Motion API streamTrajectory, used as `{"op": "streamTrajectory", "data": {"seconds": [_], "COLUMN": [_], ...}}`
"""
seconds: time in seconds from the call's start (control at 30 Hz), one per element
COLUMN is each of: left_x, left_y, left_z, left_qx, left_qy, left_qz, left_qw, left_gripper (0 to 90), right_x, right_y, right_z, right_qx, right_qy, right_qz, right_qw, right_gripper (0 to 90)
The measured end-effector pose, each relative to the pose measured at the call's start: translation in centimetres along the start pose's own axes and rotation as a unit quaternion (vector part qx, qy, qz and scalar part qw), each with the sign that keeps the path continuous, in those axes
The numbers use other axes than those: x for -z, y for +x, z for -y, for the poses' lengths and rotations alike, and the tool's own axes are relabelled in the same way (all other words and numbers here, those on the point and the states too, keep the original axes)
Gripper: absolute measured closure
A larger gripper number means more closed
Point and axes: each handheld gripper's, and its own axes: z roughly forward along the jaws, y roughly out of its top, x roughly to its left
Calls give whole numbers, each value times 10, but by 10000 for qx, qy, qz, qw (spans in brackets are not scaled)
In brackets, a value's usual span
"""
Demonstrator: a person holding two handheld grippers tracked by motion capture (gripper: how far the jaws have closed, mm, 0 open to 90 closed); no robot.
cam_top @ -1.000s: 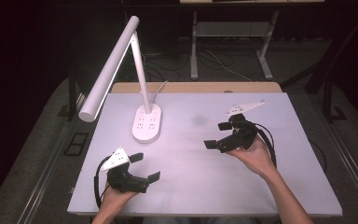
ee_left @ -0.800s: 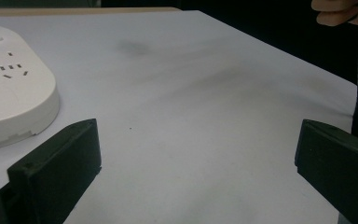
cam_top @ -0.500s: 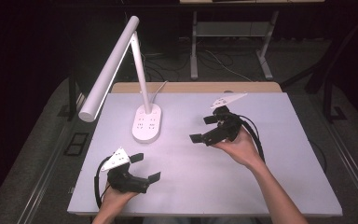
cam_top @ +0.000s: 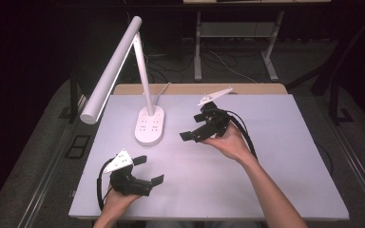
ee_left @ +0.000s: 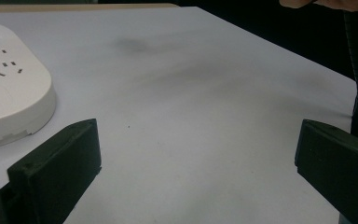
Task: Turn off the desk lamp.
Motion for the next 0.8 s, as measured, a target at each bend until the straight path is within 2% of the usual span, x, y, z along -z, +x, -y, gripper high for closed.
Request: {"op": "streamTrajectory", "data": {"seconds": [0.4,0.57,0.8], "left_x": [0,0,1], "left_y": [-2,-1,-1], "left_z": [0,0,0], "left_qx": [-35,-31,-33], "left_qy": [6,-4,2], "left_qz": [47,65,80], "left_qw": [10000,10000,10000], "left_gripper": [0,0,0], "right_x": [-22,-34,-45], "right_y": [-8,-15,-25], "right_z": [-22,-31,-41], "right_qx": [70,34,-53], "right_qy": [79,148,106], "right_qz": [-46,-31,2], "right_qw": [9999,9999,9999], "right_gripper": [12,12,12]}}
